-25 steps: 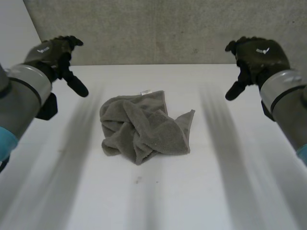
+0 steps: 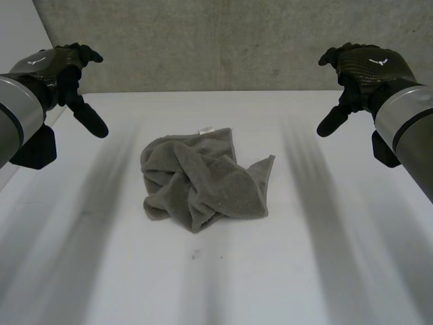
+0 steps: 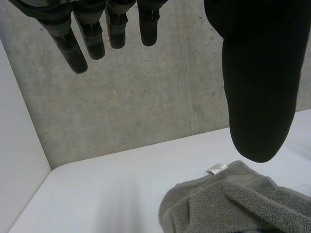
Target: Fold the laundry
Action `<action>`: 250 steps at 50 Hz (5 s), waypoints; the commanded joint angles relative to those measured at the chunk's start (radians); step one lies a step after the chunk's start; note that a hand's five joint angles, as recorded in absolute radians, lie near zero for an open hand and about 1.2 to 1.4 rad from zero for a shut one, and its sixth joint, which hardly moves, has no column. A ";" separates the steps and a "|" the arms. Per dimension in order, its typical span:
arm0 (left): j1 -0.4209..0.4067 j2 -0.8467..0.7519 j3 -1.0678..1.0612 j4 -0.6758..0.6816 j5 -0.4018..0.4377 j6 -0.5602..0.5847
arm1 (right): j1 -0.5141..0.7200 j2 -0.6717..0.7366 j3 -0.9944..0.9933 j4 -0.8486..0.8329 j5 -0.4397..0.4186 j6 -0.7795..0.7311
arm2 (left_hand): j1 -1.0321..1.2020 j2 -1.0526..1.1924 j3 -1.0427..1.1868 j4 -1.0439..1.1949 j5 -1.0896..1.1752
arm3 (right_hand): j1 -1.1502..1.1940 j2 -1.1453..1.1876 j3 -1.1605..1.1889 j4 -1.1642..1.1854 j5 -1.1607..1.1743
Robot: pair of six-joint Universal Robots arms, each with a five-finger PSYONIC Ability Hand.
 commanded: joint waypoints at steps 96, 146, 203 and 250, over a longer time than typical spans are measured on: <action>-0.258 -0.033 -0.381 0.299 -0.018 0.088 | -0.017 -0.005 0.376 -0.125 -0.330 -0.332 | 0.212 0.230 0.225 0.227 0.189 | 0.109 0.093 0.109 0.088 0.088; -0.244 -0.647 0.089 0.323 0.202 0.526 | -0.229 0.138 0.488 -0.030 -0.488 -0.317 | 1.212 1.231 1.226 1.228 1.190 | 0.617 0.600 0.616 0.595 0.596; -0.177 -0.261 -0.647 0.667 -0.053 0.484 | -0.072 0.244 0.356 -0.090 -0.278 -0.501 | 1.212 1.231 1.226 1.228 1.190 | 1.186 1.169 1.185 1.164 1.164; 0.084 -0.083 -0.680 0.552 0.459 0.463 | -0.244 0.181 0.518 -0.195 -0.453 -0.502 | 0.308 0.327 0.322 0.324 0.286 | 1.186 1.169 1.185 1.164 1.164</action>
